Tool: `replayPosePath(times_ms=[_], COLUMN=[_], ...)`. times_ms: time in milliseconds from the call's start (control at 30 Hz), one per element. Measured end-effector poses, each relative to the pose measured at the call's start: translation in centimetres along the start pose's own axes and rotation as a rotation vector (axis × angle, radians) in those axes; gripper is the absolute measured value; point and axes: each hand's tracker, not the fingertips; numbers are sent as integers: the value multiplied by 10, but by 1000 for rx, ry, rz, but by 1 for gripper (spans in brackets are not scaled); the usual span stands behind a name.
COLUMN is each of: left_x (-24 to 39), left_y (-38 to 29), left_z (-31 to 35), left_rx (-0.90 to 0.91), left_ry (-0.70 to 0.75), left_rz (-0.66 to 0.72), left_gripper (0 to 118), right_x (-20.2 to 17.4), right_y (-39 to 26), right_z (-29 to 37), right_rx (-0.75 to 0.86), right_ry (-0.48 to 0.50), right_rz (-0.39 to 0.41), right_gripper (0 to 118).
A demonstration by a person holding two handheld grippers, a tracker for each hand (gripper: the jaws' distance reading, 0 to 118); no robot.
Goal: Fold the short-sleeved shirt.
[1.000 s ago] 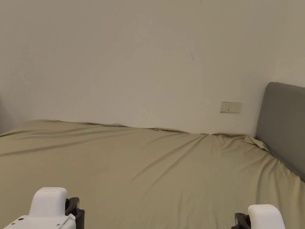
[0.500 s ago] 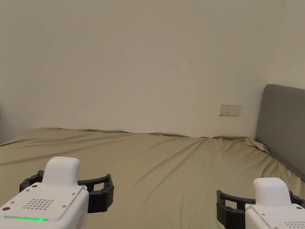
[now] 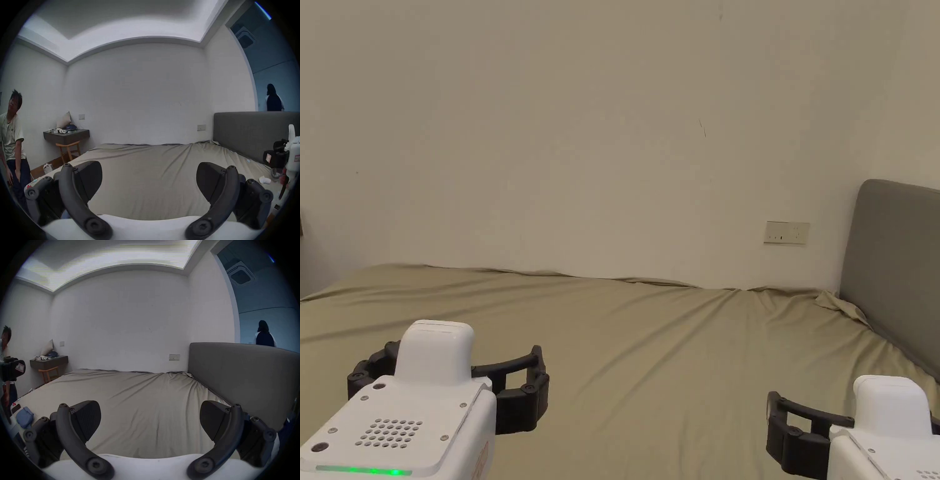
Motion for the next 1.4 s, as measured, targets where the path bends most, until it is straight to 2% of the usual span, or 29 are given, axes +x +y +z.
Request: replayPosePath(times_ms=[67,200,367,500,633,833,1133,1400], left_x=[-1,-4,-11,-12,-16,-20,-19,-19], left_y=[1,1,0,1,1,-2,-10,-14], left_z=[0,-4,-2,-1,0,-7,-15,-17], left_rx=[1,-39,-55,-39,-37,-49,-79,-85], left_ry=[18,51,45,48,40,57,66,66], left_rz=[37,35,63,54,66,63,49,42], left_gripper=[118,118,118,118,118,118,118,118], right_x=[1,-1,4,1,8,8,6,4], right_y=[1,3,5,7,8,3,-6,-6], right_z=[3,8,11,9,4,1,-7,-5], right_rx=[15,39,84,107,100,81,44,88], right_ry=[40,54,79,28,45,32,40,77], right_rz=[8,1,-67,-86,-109,-56,-64,-42], right_gripper=[118,118,118,118,118,118,118,118])
